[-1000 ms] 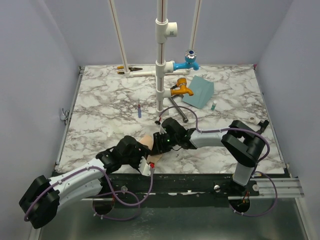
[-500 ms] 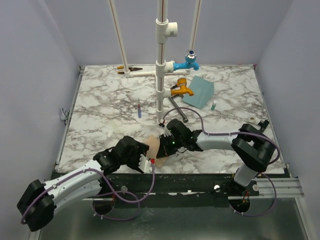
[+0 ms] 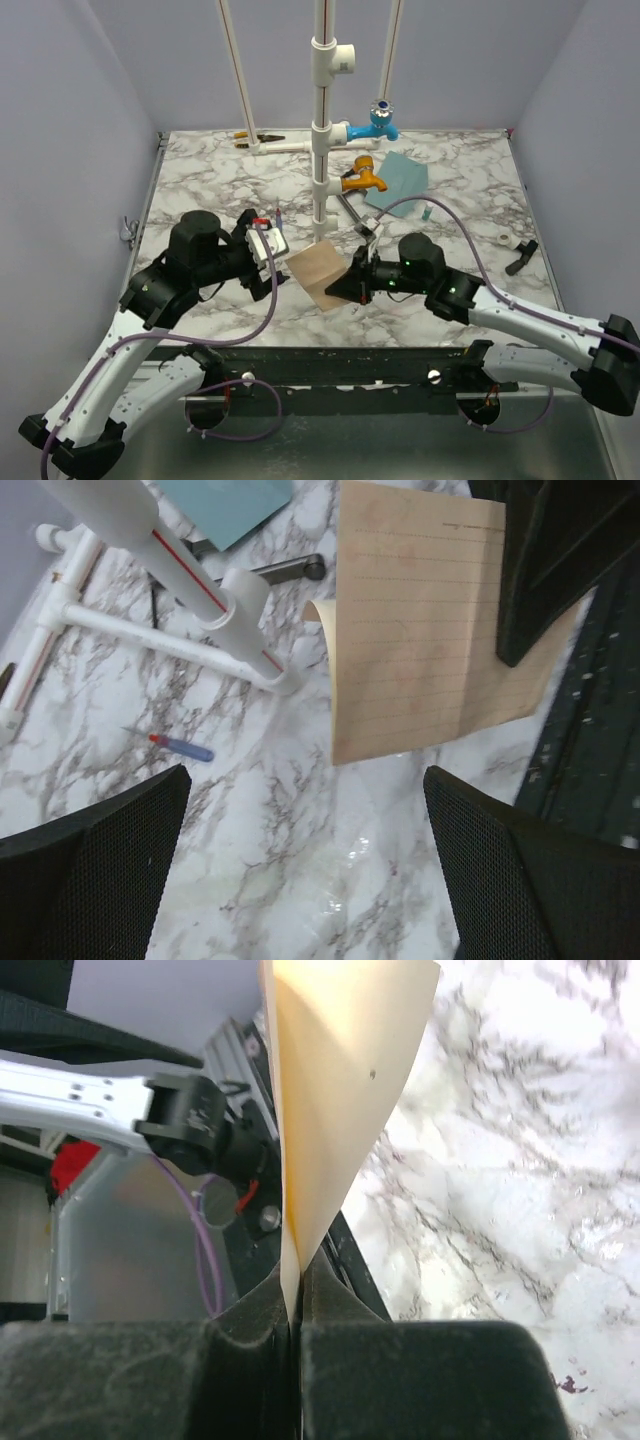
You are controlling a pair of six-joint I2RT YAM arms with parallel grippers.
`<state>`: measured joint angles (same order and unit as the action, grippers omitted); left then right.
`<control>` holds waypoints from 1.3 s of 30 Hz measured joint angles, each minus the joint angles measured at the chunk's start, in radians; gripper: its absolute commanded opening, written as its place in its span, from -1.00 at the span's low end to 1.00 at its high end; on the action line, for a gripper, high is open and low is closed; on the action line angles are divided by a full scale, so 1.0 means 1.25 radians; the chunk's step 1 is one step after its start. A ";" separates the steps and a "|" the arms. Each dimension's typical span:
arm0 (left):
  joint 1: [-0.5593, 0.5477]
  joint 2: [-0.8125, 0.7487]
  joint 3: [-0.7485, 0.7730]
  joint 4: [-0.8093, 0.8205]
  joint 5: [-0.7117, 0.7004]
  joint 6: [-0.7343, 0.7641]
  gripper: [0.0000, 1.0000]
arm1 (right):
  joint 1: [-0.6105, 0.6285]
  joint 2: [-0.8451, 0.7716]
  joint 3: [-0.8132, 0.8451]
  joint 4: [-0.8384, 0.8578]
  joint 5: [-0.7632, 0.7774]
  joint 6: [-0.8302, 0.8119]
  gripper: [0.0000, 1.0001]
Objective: Place the letter into the envelope and seal it
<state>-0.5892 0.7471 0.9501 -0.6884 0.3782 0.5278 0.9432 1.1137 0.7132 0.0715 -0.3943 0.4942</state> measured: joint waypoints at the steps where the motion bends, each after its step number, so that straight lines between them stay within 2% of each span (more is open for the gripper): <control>1: 0.011 0.009 0.037 -0.024 0.027 -0.028 0.97 | 0.000 -0.028 -0.013 0.017 0.002 0.002 -0.96; 4: 0.020 0.029 0.117 -0.078 0.119 -0.095 0.94 | 0.000 -0.103 -0.055 0.092 0.015 0.009 -0.97; 10: 0.031 0.049 0.201 -0.146 0.262 -0.186 0.82 | 0.000 -0.178 -0.069 0.236 0.062 0.029 -0.98; 16: 0.048 0.051 0.287 -0.180 0.279 -0.235 0.71 | 0.000 -0.200 -0.045 0.356 0.085 0.044 -0.99; 19: 0.048 0.017 0.292 -0.147 0.280 -0.247 0.71 | 0.000 -0.194 -0.028 0.408 0.085 0.045 -0.99; 24: 0.048 -0.086 0.227 -0.054 0.314 -0.279 0.69 | 0.001 -0.172 -0.024 0.484 0.068 0.044 -0.98; 28: 0.047 -0.099 0.159 0.096 0.326 -0.332 0.47 | 0.005 -0.156 -0.027 0.538 0.049 0.044 -0.99; 31: 0.047 -0.089 0.100 0.195 0.333 -0.384 0.38 | 0.006 -0.145 -0.028 0.578 0.039 0.045 -0.99; 33: 0.047 -0.081 0.077 0.241 0.335 -0.411 0.24 | 0.009 -0.132 -0.028 0.605 0.033 0.045 -0.99; 37: 0.044 -0.064 0.065 0.298 0.340 -0.452 0.14 | 0.017 -0.099 -0.028 0.636 0.026 0.044 -0.99; 39: 0.039 -0.058 0.065 0.323 0.348 -0.470 0.01 | 0.020 -0.081 -0.028 0.645 0.024 0.044 -0.99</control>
<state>-0.5407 0.6743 1.0317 -0.2844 0.8135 -0.0601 0.9688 1.0126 0.6785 0.8780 -0.3645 0.5491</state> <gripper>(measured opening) 0.587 0.011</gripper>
